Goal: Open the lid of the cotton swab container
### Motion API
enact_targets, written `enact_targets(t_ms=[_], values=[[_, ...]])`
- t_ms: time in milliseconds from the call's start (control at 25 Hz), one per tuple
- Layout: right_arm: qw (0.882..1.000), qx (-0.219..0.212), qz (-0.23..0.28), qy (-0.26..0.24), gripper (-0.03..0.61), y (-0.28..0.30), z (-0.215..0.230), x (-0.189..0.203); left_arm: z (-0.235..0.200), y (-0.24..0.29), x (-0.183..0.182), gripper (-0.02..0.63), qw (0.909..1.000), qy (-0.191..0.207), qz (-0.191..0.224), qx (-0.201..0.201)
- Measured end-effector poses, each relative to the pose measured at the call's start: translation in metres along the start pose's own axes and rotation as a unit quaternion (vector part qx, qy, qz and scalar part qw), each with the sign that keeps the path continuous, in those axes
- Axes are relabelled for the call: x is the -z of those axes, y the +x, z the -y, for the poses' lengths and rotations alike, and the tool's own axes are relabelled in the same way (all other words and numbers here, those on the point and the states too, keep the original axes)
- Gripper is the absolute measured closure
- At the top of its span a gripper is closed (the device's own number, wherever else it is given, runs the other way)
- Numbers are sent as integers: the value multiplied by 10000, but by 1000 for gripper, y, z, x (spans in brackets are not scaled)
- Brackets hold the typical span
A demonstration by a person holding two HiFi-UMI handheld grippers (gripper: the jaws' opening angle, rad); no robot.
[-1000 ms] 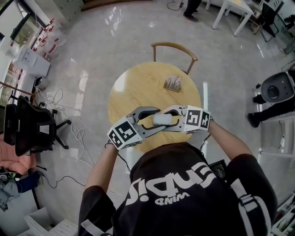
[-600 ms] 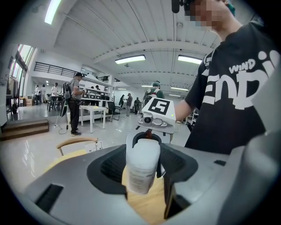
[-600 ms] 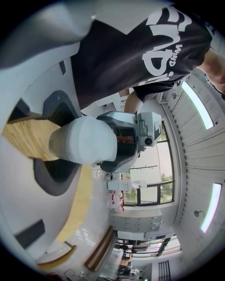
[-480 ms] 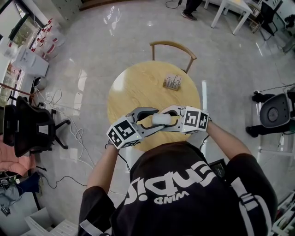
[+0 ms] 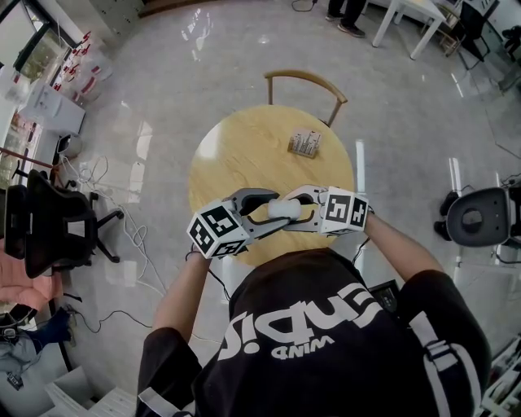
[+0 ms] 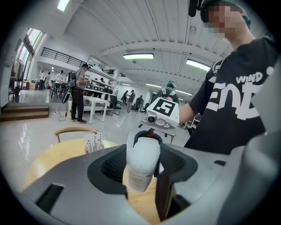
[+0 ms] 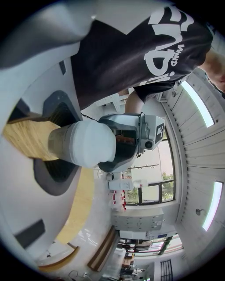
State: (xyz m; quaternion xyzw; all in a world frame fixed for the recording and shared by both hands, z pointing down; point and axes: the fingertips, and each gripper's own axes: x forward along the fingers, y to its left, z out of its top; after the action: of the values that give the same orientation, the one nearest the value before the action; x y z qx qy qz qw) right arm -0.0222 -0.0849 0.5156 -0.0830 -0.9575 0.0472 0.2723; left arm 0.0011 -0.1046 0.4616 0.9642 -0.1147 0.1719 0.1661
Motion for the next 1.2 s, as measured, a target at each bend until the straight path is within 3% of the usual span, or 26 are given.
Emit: enact_targets(t_ms=[120, 440, 800, 1200], values=[[10000, -34, 8, 60, 387, 0, 1, 1, -1, 2, 1, 370, 10000, -59, -44, 53], [9999, -75, 39, 129, 387, 0, 3, 1, 1, 4, -1, 368, 9990, 437, 7, 4], [9996, -136, 30, 233, 387, 4, 9, 4, -6, 8, 5, 368, 9976, 683, -91, -114], [9996, -94, 90, 262, 387, 6, 14, 0, -14, 3, 3, 367, 9992, 341, -72, -171]])
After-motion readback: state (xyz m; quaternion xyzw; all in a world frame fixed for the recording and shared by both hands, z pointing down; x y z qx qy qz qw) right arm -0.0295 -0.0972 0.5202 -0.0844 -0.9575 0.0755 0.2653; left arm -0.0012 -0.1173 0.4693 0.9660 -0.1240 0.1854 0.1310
